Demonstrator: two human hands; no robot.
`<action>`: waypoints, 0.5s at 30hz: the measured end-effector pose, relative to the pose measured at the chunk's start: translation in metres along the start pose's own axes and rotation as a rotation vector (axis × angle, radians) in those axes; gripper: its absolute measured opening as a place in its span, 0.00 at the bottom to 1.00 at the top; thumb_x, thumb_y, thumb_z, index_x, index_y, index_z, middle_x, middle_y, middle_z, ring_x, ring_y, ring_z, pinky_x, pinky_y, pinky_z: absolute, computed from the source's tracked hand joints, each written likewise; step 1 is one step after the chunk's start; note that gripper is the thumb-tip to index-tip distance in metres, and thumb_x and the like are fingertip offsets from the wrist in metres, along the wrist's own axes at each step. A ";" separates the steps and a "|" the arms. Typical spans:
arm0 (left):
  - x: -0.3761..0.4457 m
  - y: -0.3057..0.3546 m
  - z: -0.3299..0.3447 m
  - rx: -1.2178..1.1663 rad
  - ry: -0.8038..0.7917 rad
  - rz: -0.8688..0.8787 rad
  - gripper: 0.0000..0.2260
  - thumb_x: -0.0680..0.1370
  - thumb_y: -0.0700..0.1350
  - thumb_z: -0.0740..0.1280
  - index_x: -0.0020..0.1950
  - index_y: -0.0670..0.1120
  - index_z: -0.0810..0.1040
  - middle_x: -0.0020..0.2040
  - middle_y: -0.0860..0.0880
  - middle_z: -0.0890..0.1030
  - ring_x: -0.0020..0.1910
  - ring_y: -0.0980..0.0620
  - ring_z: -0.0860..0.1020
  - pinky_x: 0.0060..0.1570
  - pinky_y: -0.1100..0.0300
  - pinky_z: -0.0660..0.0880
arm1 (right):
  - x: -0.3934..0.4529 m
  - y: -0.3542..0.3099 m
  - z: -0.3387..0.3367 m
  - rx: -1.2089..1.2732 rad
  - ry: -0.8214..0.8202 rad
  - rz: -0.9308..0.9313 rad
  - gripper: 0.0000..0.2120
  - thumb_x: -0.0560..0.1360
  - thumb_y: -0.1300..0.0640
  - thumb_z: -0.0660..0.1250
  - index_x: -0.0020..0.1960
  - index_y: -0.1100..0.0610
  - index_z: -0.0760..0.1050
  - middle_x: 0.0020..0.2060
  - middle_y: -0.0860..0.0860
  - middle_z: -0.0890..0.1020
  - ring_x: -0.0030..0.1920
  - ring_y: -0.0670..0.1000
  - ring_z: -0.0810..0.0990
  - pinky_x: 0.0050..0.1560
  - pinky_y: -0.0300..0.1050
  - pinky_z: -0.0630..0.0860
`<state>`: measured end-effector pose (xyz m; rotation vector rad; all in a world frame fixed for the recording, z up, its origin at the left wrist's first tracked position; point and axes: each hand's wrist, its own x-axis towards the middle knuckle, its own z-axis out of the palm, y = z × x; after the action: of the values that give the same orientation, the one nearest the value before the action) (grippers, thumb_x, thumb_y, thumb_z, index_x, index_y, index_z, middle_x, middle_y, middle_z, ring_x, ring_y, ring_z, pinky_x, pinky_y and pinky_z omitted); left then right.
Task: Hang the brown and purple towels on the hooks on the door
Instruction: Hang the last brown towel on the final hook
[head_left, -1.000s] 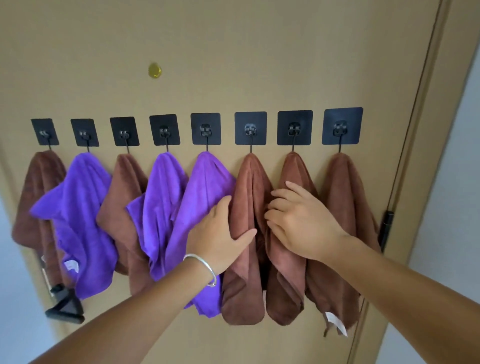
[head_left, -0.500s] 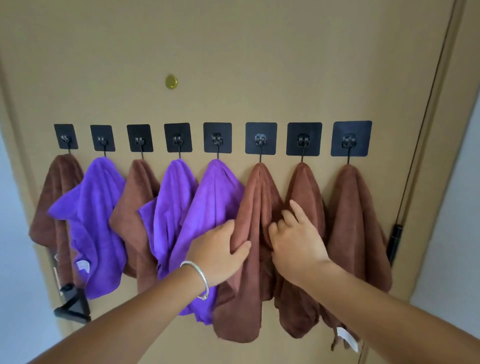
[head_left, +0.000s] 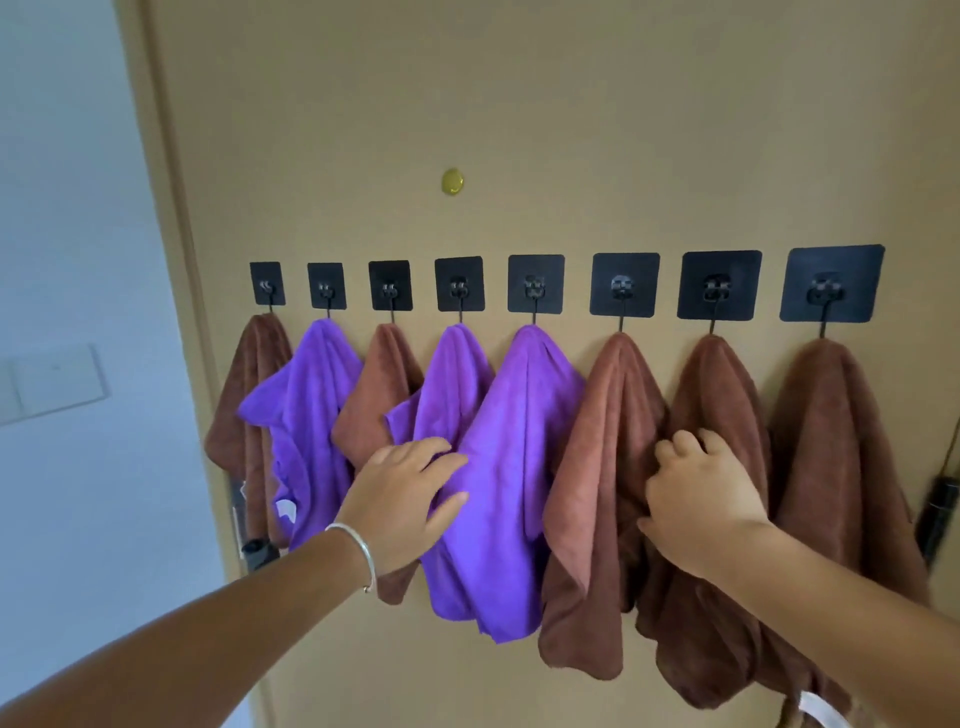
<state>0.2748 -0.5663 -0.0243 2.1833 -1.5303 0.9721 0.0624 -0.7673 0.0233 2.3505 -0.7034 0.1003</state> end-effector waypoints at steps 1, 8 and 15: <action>-0.004 -0.008 0.000 0.018 -0.005 -0.001 0.20 0.75 0.56 0.60 0.60 0.48 0.80 0.57 0.49 0.79 0.54 0.48 0.79 0.54 0.54 0.74 | -0.001 -0.002 -0.001 -0.030 -0.034 0.011 0.22 0.79 0.43 0.55 0.69 0.51 0.71 0.66 0.54 0.70 0.66 0.58 0.64 0.71 0.57 0.55; -0.020 -0.071 -0.001 0.175 -0.023 -0.027 0.27 0.74 0.59 0.57 0.69 0.48 0.73 0.66 0.49 0.76 0.67 0.49 0.72 0.67 0.45 0.67 | -0.001 -0.030 -0.044 0.131 0.319 0.111 0.03 0.69 0.56 0.69 0.41 0.54 0.81 0.39 0.55 0.80 0.40 0.59 0.78 0.45 0.52 0.74; 0.006 -0.099 0.015 0.239 -0.245 0.038 0.30 0.79 0.60 0.53 0.76 0.44 0.60 0.77 0.47 0.57 0.77 0.47 0.49 0.73 0.41 0.42 | 0.037 -0.122 -0.080 0.214 0.390 -0.135 0.24 0.68 0.52 0.71 0.63 0.55 0.77 0.61 0.57 0.78 0.67 0.60 0.72 0.66 0.59 0.69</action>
<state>0.3715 -0.5412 -0.0185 2.5292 -1.6394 0.9731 0.1653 -0.6574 0.0232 2.4676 -0.3553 0.5822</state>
